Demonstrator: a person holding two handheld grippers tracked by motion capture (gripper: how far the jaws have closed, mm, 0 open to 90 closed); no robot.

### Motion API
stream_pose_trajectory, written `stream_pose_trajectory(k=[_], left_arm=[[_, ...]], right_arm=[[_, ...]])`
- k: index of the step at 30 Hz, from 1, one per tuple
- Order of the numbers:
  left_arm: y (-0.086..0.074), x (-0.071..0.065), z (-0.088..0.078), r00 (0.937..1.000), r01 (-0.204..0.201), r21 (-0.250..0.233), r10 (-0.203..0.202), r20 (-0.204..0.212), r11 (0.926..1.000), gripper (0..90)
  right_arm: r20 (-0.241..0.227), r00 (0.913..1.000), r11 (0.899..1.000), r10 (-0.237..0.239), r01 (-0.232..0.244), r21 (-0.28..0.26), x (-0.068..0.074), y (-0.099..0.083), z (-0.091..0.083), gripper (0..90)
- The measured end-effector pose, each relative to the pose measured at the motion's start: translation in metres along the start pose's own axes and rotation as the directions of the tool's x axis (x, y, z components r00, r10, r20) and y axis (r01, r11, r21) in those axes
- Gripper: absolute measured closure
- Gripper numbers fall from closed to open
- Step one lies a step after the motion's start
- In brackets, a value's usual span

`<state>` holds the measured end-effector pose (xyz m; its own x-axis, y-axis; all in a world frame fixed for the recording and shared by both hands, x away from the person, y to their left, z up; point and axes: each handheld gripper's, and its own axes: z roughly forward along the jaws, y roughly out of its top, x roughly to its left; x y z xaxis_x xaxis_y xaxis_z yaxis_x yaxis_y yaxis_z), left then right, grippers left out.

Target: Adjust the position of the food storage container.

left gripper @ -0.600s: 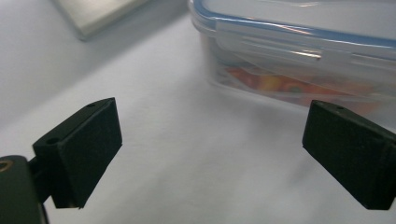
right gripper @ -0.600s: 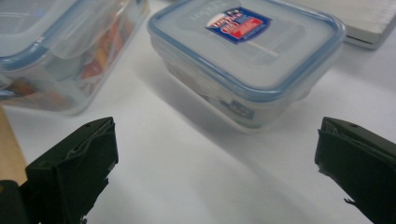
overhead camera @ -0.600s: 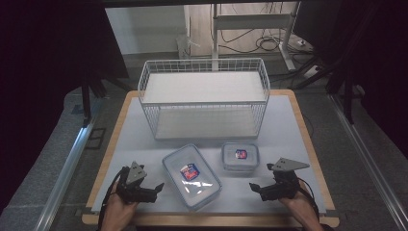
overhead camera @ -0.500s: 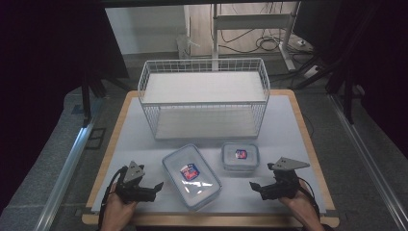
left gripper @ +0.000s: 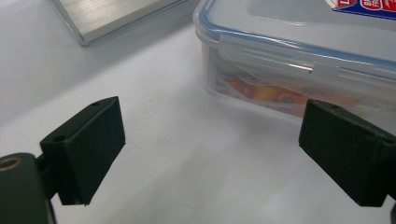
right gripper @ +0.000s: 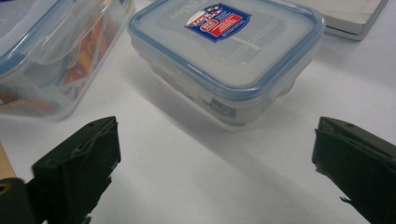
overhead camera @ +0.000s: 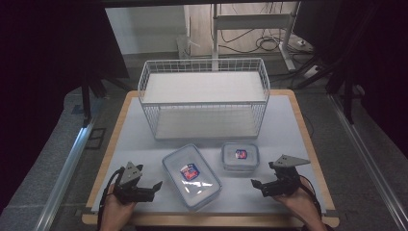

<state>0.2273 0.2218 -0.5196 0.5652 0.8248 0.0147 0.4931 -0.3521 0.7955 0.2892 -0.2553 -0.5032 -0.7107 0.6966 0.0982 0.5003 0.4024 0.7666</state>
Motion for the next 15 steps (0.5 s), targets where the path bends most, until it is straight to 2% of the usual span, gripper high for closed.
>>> stream_pose_trajectory(k=[4, 6, 8, 10, 12, 13, 15], left_arm=[[-0.003, -0.002, -0.004, 0.9999, -0.014, -0.004, 0.014, -0.002, 0.9999, 7.0], [-0.006, -0.005, -0.011, 0.9997, -0.022, -0.015, 0.022, -0.009, 0.9996, 7.0], [-0.007, -0.005, -0.012, 0.9998, -0.018, -0.022, 0.018, -0.008, 0.9996, 7.0], [-0.006, -0.006, -0.016, 1.0000, -0.008, -0.050, 0.008, 0.005, 0.9987, 7.1], [-0.006, -0.006, -0.016, 0.9999, -0.012, -0.060, 0.013, 0.007, 0.9981, 7.2], [-0.005, -0.008, -0.017, 0.9998, -0.017, -0.070, 0.018, 0.011, 0.9974, 7.2], [-0.004, -0.010, -0.018, 0.9994, -0.023, -0.088, 0.025, 0.022, 0.9959, 7.2]], right_arm=[[0.003, 1.0000, 1.000, -0.003, 0.003, 0.011, 0.000, 0.000, -0.001, 6.8], [0.002, 0.9999, 1.000, -0.010, 0.010, 0.026, 0.001, 0.002, -0.001, 14.9], [0.007, 0.9998, 0.999, -0.018, 0.018, 0.032, 0.001, 0.002, -0.002, 17.2], [0.007, 0.9997, 0.999, -0.025, 0.025, 0.037, 0.002, 0.005, -0.004, 24.8], [0.011, 0.9995, 0.999, -0.031, 0.030, 0.037, 0.001, 0.007, -0.005, 27.1], [0.017, 0.9994, 0.999, -0.029, 0.028, 0.042, 0.000, 0.009, -0.008, 33.0], [0.016, 0.9995, 0.999, -0.026, 0.025, 0.042, -0.001, 0.011, -0.009, 34.6]])
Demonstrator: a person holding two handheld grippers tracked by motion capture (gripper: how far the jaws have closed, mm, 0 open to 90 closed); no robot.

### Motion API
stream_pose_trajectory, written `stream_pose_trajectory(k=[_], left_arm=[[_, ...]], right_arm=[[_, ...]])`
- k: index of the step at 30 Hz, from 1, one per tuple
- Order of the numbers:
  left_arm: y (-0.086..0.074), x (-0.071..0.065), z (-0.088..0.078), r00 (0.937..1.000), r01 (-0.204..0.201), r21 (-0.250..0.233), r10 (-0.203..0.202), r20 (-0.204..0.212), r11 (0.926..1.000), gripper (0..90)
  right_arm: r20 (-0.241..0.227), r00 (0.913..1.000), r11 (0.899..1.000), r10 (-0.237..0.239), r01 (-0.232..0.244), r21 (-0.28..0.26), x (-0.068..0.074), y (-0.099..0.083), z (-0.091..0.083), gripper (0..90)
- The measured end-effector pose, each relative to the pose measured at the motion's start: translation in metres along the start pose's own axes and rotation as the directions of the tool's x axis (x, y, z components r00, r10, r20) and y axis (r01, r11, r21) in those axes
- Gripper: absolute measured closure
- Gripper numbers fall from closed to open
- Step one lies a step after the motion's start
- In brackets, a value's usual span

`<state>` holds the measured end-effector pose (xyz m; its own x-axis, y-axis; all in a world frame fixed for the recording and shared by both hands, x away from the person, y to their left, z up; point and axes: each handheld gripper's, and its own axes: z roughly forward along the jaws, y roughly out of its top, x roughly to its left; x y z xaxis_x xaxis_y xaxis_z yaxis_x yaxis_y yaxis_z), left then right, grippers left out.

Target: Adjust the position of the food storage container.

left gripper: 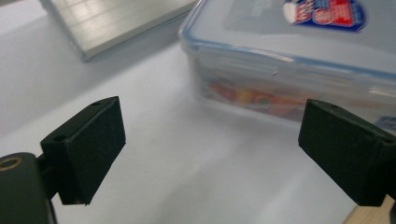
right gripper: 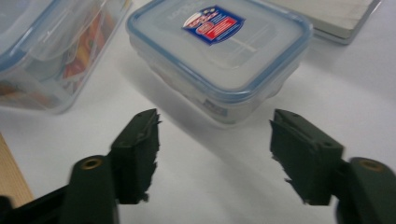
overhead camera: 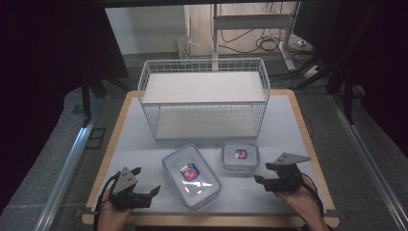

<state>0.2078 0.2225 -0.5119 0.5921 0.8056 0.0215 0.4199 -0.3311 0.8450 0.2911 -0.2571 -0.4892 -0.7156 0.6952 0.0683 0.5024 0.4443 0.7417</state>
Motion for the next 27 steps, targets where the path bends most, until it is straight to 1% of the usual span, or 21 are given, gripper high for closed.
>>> stream_pose_trajectory(k=[1, 2, 5, 6, 7, 8, 10, 11, 12, 13, 15, 16, 17, 19, 20, 21, 23, 24, 25, 26, 27], left_arm=[[0.000, -0.001, 0.000, 1.0000, 0.001, -0.006, -0.001, 0.005, 1.0000, 7.2], [0.001, -0.001, 0.000, 1.0000, 0.002, -0.013, -0.002, 0.010, 0.9999, 7.2], [0.001, -0.002, 0.001, 1.0000, -0.002, -0.012, 0.002, 0.003, 0.9999, 7.2], [0.001, -0.002, 0.001, 1.0000, 0.000, -0.010, 0.000, 0.003, 1.0000, 7.2], [0.001, -0.002, 0.001, 1.0000, 0.000, -0.010, 0.000, 0.003, 1.0000, 7.2], [0.000, -0.002, 0.002, 1.0000, 0.006, -0.007, -0.006, 0.004, 1.0000, 7.2], [0.000, -0.001, 0.003, 1.0000, 0.004, -0.004, -0.004, -0.002, 1.0000, 7.2], [0.000, -0.001, 0.003, 1.0000, 0.004, -0.004, -0.004, -0.002, 1.0000, 7.2], [0.000, -0.001, 0.003, 1.0000, 0.003, -0.005, -0.003, -0.004, 1.0000, 7.2], [0.000, -0.001, 0.003, 1.0000, 0.003, -0.005, -0.003, -0.004, 1.0000, 7.2], [0.000, -0.002, 0.003, 1.0000, -0.004, -0.003, 0.004, -0.007, 1.0000, 7.2], [0.000, -0.002, 0.004, 0.9999, -0.010, 0.002, 0.010, -0.012, 0.9999, 7.2], [0.000, -0.002, 0.004, 0.9999, -0.010, 0.002, 0.010, -0.012, 0.9999, 7.2], [0.000, -0.003, 0.004, 0.9999, -0.012, 0.004, 0.012, -0.010, 0.9999, 7.2], [0.000, -0.003, 0.004, 0.9999, -0.012, 0.004, 0.012, -0.010, 0.9999, 7.2], [-0.001, -0.002, 0.004, 0.9999, -0.013, 0.007, 0.013, -0.009, 0.9999, 7.2], [-0.001, -0.002, 0.005, 0.9999, -0.013, 0.009, 0.013, -0.009, 0.9999, 7.2], [-0.001, -0.002, 0.005, 0.9999, -0.013, 0.010, 0.013, -0.009, 0.9999, 7.2], [-0.001, -0.002, 0.005, 0.9999, -0.014, 0.012, 0.014, -0.008, 0.9998, 7.2], [-0.001, -0.002, 0.005, 0.9999, -0.014, 0.012, 0.014, -0.008, 0.9998, 7.2], [-0.002, -0.001, 0.005, 0.9999, -0.015, 0.013, 0.015, -0.008, 0.9998, 7.2]], right_arm=[[-0.001, 0.9999, 1.000, 0.012, -0.012, -0.006, -0.002, 0.002, -0.002, 37.2], [-0.030, 0.9990, 0.999, 0.033, -0.033, -0.015, -0.005, 0.004, -0.005, 42.1], [-0.056, 0.9975, 0.999, 0.043, -0.044, -0.026, -0.006, 0.010, -0.008, 49.6], [-0.057, 0.9977, 0.999, 0.036, -0.037, -0.025, -0.005, 0.013, -0.009, 53.2], [-0.057, 0.9977, 0.999, 0.036, -0.037, -0.025, -0.005, 0.013, -0.009, 53.2], [-0.041, 0.9991, 1.000, 0.012, -0.014, -0.026, -0.003, 0.020, -0.010, 61.2], [-0.048, 0.9988, 1.000, -0.011, 0.010, -0.026, 0.000, 0.027, -0.008, 69.3], [-0.048, 0.9988, 1.000, -0.011, 0.010, -0.026, 0.000, 0.027, -0.008, 69.3], [-0.064, 0.9975, 0.999, -0.031, 0.029, -0.020, 0.002, 0.035, -0.002, 77.8], [-0.064, 0.9975, 0.999, -0.031, 0.029, -0.020, 0.002, 0.035, -0.002, 77.8], [-0.082, 0.9942, 0.998, -0.070, 0.070, -0.002, 0.005, 0.048, 0.013, 87.2], [-0.089, 0.9930, 0.997, -0.078, 0.079, 0.004, 0.007, 0.053, 0.019, 88.5], [-0.089, 0.9930, 0.997, -0.078, 0.079, 0.004, 0.007, 0.053, 0.019, 88.5], [-0.125, 0.9876, 0.995, -0.095, 0.097, 0.005, 0.014, 0.068, 0.038, 89.5], [-0.125, 0.9876, 0.995, -0.095, 0.097, 0.005, 0.014, 0.068, 0.038, 89.5], [-0.143, 0.9838, 0.994, -0.108, 0.111, 0.010, 0.020, 0.079, 0.052, 89.5], [-0.148, 0.9826, 0.993, -0.113, 0.116, 0.014, 0.022, 0.082, 0.057, 89.5], [-0.153, 0.9811, 0.992, -0.118, 0.123, 0.023, 0.024, 0.087, 0.065, 89.5], [-0.162, 0.9792, 0.991, -0.122, 0.130, 0.039, 0.028, 0.094, 0.079, 89.5], [-0.162, 0.9792, 0.991, -0.122, 0.130, 0.039, 0.028, 0.094, 0.079, 89.5], [-0.167, 0.9785, 0.990, -0.121, 0.131, 0.049, 0.031, 0.097, 0.086, 89.4]])
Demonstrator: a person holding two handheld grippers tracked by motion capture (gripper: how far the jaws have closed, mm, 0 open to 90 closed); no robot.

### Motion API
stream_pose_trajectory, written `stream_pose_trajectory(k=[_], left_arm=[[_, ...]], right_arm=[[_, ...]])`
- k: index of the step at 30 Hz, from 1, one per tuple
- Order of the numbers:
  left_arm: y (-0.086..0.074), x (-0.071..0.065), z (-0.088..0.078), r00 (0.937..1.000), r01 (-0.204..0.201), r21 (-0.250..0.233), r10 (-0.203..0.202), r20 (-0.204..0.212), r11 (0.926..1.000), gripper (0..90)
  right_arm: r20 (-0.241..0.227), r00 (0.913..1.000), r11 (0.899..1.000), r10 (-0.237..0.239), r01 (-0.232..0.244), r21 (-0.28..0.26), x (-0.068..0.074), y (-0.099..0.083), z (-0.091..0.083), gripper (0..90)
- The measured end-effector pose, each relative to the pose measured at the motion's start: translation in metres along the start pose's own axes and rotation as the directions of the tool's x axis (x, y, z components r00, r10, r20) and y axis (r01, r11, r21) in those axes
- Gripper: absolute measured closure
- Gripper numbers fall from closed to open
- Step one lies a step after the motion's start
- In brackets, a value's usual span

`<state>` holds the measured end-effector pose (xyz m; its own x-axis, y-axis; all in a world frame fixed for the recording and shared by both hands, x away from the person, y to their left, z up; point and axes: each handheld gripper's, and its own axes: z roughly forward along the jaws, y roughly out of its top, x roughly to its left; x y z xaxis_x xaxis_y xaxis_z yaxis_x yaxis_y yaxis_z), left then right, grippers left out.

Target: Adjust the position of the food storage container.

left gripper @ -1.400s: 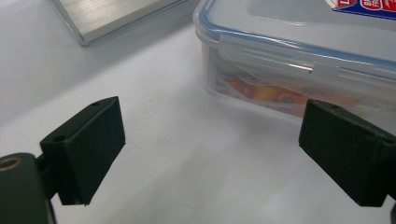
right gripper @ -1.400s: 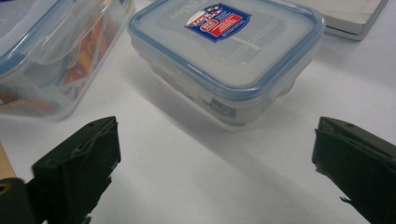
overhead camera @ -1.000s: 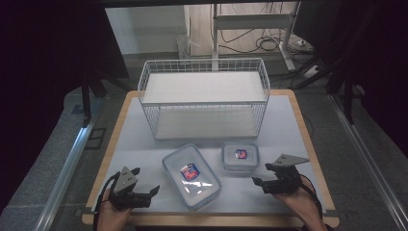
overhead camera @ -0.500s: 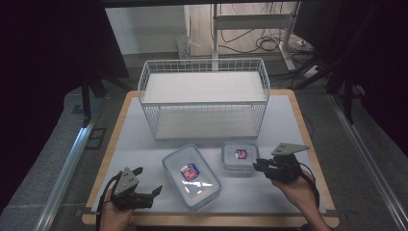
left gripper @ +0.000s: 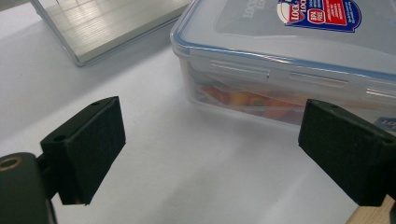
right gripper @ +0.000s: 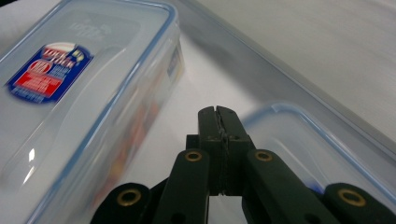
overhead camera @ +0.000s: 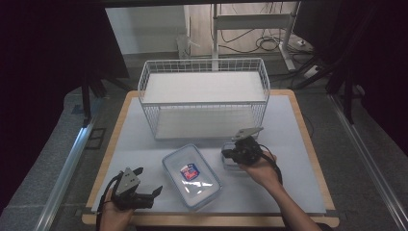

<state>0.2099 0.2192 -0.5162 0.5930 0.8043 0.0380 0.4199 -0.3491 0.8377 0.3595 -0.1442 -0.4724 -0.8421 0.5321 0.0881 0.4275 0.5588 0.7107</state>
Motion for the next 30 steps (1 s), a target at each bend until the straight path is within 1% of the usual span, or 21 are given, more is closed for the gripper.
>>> stream_pose_trajectory(k=[1, 2, 3, 4, 5, 6, 7, 8, 9, 10, 14, 15, 18, 21, 23, 24, 25, 27, 28, 29, 30], left_arm=[[0.000, 0.000, 0.000, 1.0000, -0.001, 0.001, 0.001, 0.001, 1.0000, 7.2], [0.000, 0.000, 0.000, 1.0000, -0.002, 0.001, 0.002, 0.002, 1.0000, 7.2], [0.000, 0.000, 0.001, 1.0000, -0.004, 0.003, 0.004, 0.003, 1.0000, 7.2], [0.000, 0.000, 0.001, 1.0000, -0.004, 0.003, 0.004, 0.003, 1.0000, 7.2], [0.000, 0.000, 0.001, 1.0000, -0.007, 0.005, 0.007, 0.002, 1.0000, 7.2], [0.000, 0.000, 0.001, 1.0000, -0.007, 0.005, 0.007, 0.002, 1.0000, 7.2], [0.000, 0.000, 0.001, 1.0000, -0.008, 0.006, 0.008, 0.003, 1.0000, 7.2], [0.000, 0.000, 0.001, 0.9999, -0.009, 0.007, 0.009, 0.004, 0.9999, 7.2], [-0.001, -0.001, 0.002, 0.9999, -0.011, 0.010, 0.011, 0.005, 0.9999, 7.2], [-0.001, -0.001, 0.002, 0.9999, -0.011, 0.011, 0.011, 0.005, 0.9999, 7.2], [-0.001, -0.001, 0.002, 0.9999, -0.012, 0.012, 0.012, 0.005, 0.9999, 7.2], [-0.001, -0.001, 0.002, 0.9999, -0.014, 0.011, 0.014, 0.004, 0.9998, 7.2], [-0.001, -0.001, 0.003, 0.9999, -0.015, 0.013, 0.015, 0.003, 0.9998, 7.2], [0.000, -0.002, 0.002, 0.9998, -0.022, 0.013, 0.022, -0.001, 0.9997, 7.2], [0.000, -0.002, 0.003, 0.9998, -0.020, 0.010, 0.020, 0.002, 0.9998, 7.2], [0.000, -0.001, 0.004, 0.9999, -0.016, 0.011, 0.016, 0.006, 0.9998, 7.2], [0.000, -0.001, 0.004, 0.9999, -0.016, 0.011, 0.016, 0.006, 0.9998, 7.2], [0.000, -0.001, 0.004, 0.9999, -0.016, 0.012, 0.016, 0.006, 0.9998, 7.2], [0.000, -0.001, 0.003, 0.9999, -0.016, 0.009, 0.016, 0.005, 0.9998, 7.2], [0.000, -0.001, 0.003, 0.9999, -0.016, 0.009, 0.016, 0.005, 0.9998, 7.2], [0.000, 0.000, 0.003, 0.9999, -0.014, 0.008, 0.014, 0.005, 0.9999, 7.2]], right_arm=[[-0.008, 0.9999, 1.000, -0.012, 0.013, 0.018, 0.002, 0.008, 0.014, 89.4], [-0.008, 0.9999, 1.000, -0.012, 0.013, 0.018, 0.002, 0.008, 0.014, 89.4], [-0.005, 0.9996, 0.999, -0.028, 0.028, 0.042, 0.005, 0.013, 0.025, 89.4], [-0.005, 0.9996, 0.999, -0.028, 0.028, 0.042, 0.005, 0.013, 0.025, 89.4], [0.010, 0.9985, 0.996, -0.054, 0.053, 0.075, 0.007, 0.016, 0.034, 89.4], [0.010, 0.9985, 0.996, -0.054, 0.053, 0.075, 0.007, 0.016, 0.034, 89.4], [0.023, 0.9975, 0.993, -0.067, 0.064, 0.097, 0.007, 0.016, 0.038, 89.4], [0.039, 0.9970, 0.991, -0.067, 0.062, 0.122, 0.007, 0.015, 0.041, 89.6], [0.014, 0.9994, 0.993, -0.031, 0.029, 0.116, 0.005, 0.013, 0.040, 89.7], [0.014, 0.9995, 0.993, -0.027, 0.025, 0.114, 0.006, 0.012, 0.039, 89.7], [0.026, 0.9985, 0.992, -0.049, 0.045, 0.121, 0.010, 0.008, 0.029, 89.8], [0.026, 0.9987, 0.992, -0.044, 0.041, 0.123, 0.009, 0.002, 0.021, 89.8], [0.026, 0.9995, 0.992, -0.018, 0.015, 0.128, 0.005, -0.006, 0.012, 89.8], [0.023, 0.9997, 0.990, -0.006, 0.003, 0.141, 0.004, -0.011, 0.007, 89.8], [0.044, 0.9989, 0.991, -0.017, 0.011, 0.132, 0.003, -0.012, 0.001, 89.7], [0.069, 0.9976, 0.995, 0.000, -0.007, 0.096, -0.002, -0.008, -0.004, 89.7], [0.069, 0.9976, 0.995, 0.000, -0.007, 0.096, -0.002, -0.008, -0.004, 89.7], [0.087, 0.9954, 0.998, 0.040, -0.045, 0.049, -0.012, -0.001, -0.007, 89.7], [0.130, 0.9903, 0.998, 0.051, -0.055, 0.030, -0.021, 0.006, -0.004, 89.6], [0.130, 0.9903, 0.998, 0.051, -0.055, 0.030, -0.021, 0.006, -0.004, 89.6], [0.138, 0.9880, 0.997, 0.069, -0.073, 0.023, -0.026, 0.009, -0.001, 89.6]])
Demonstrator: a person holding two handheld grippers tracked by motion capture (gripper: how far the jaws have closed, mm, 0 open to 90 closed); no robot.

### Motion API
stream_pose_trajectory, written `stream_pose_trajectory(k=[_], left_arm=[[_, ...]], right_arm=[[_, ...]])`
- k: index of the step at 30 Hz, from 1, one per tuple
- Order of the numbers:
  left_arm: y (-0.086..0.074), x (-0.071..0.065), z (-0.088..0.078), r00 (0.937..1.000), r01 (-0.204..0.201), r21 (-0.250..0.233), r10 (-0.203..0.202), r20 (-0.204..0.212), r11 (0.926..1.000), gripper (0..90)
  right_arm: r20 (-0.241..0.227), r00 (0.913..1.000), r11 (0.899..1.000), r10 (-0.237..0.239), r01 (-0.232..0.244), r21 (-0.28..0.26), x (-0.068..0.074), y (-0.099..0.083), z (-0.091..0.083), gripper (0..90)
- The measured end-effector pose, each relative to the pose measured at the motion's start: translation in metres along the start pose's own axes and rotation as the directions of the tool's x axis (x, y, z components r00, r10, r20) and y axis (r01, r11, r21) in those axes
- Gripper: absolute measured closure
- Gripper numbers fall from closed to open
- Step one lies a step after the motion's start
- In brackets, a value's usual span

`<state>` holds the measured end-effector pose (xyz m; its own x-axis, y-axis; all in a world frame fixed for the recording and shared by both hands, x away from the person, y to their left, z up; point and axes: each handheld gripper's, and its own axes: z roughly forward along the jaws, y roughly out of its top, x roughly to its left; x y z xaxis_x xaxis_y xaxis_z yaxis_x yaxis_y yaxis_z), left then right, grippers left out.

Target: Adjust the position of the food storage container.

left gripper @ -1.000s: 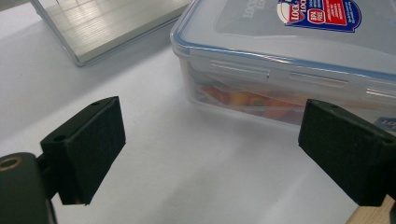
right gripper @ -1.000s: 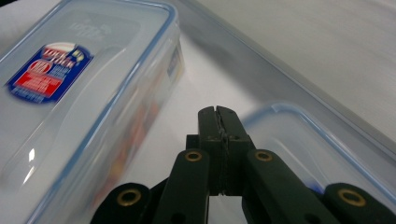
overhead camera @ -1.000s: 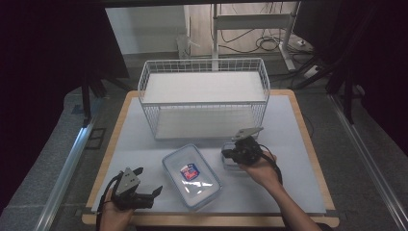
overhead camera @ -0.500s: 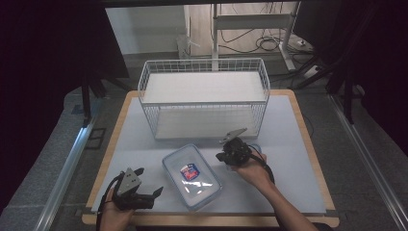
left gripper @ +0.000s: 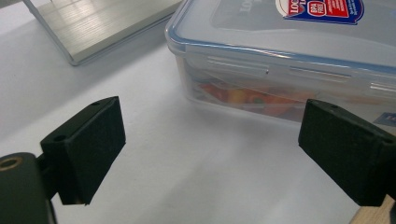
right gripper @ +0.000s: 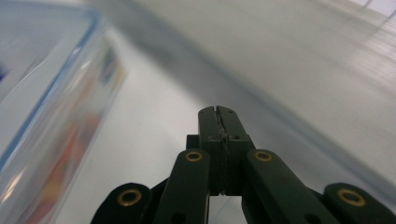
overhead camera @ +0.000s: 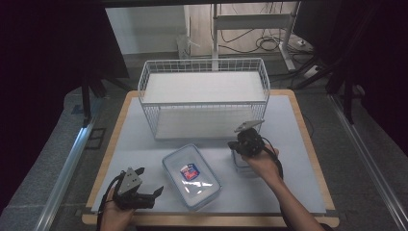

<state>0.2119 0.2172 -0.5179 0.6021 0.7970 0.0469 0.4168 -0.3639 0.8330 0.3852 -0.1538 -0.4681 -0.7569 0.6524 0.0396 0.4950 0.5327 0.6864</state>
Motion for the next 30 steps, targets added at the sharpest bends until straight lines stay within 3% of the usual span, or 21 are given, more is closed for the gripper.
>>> stream_pose_trajectory(k=[1, 4, 8, 13, 21, 30], left_arm=[[0.000, 0.000, 0.000, 1.0000, 0.002, 0.000, -0.002, 0.001, 1.0000, 7.2], [-0.001, 0.001, 0.000, 1.0000, 0.008, 0.003, -0.008, 0.004, 1.0000, 7.2], [-0.001, 0.001, 0.000, 1.0000, 0.007, 0.003, -0.007, 0.005, 1.0000, 7.2], [0.000, 0.000, 0.001, 1.0000, 0.003, 0.007, -0.004, 0.007, 1.0000, 7.2], [-0.001, 0.000, 0.002, 1.0000, 0.004, 0.010, -0.004, 0.009, 0.9999, 7.2], [0.000, 0.000, 0.003, 1.0000, 0.002, 0.011, -0.003, 0.009, 0.9999, 7.2]], right_arm=[[0.020, 0.9996, 1.000, 0.021, -0.021, 0.012, -0.006, 0.004, 0.011, 89.6], [0.039, 0.9991, 0.999, 0.017, -0.018, 0.039, -0.008, 0.004, 0.020, 89.6], [0.023, 0.9992, 0.998, 0.032, -0.033, 0.045, -0.009, -0.001, 0.024, 89.7], [0.000, 0.9998, 0.997, -0.020, 0.020, 0.081, 0.004, -0.011, 0.008, 89.7], [-0.025, 0.9982, 0.990, -0.056, 0.058, 0.132, 0.018, -0.033, -0.018, 89.7], [-0.015, 0.9991, 0.991, -0.040, 0.042, 0.128, 0.024, -0.069, -0.053, 89.7]])
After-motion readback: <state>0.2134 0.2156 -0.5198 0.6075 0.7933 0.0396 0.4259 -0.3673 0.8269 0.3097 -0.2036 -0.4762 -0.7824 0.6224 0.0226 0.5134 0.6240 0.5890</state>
